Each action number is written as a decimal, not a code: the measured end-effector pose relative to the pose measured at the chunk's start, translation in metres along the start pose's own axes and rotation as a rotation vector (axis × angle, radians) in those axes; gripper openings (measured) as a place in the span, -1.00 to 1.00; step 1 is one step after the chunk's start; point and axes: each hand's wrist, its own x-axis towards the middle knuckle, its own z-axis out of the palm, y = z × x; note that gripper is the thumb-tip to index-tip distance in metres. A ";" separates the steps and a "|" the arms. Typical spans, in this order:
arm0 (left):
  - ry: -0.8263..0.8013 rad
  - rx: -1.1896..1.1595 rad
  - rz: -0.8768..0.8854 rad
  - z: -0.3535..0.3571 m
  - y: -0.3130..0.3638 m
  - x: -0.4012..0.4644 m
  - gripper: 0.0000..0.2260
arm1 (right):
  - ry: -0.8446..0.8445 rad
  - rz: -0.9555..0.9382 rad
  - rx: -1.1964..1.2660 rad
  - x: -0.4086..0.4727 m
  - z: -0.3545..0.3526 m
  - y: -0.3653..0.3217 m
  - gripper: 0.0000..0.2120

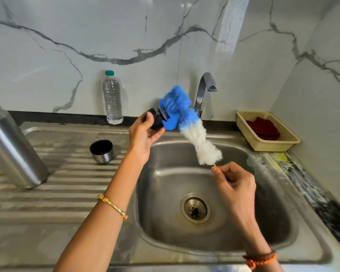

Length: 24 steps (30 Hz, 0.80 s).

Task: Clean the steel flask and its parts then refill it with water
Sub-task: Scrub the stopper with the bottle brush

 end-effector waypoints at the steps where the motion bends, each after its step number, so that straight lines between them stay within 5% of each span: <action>1: 0.005 -0.032 -0.007 -0.002 0.004 0.004 -0.92 | -0.028 0.029 0.059 -0.003 -0.002 0.002 -0.78; 8: -0.134 -0.006 -0.072 0.001 -0.004 -0.007 -0.86 | -0.013 0.080 0.130 0.001 0.012 0.003 -0.75; 14: 0.013 -0.131 -0.046 -0.007 0.001 0.005 -0.90 | -0.080 0.083 0.103 -0.016 0.005 0.006 -0.75; 20: -0.138 -0.006 -0.049 0.005 -0.007 -0.008 -0.85 | -0.014 0.047 0.035 0.003 0.010 0.004 -0.74; 24: -0.086 -0.081 -0.046 0.006 -0.001 -0.002 -0.88 | -0.060 0.052 0.029 -0.005 0.007 0.011 -0.76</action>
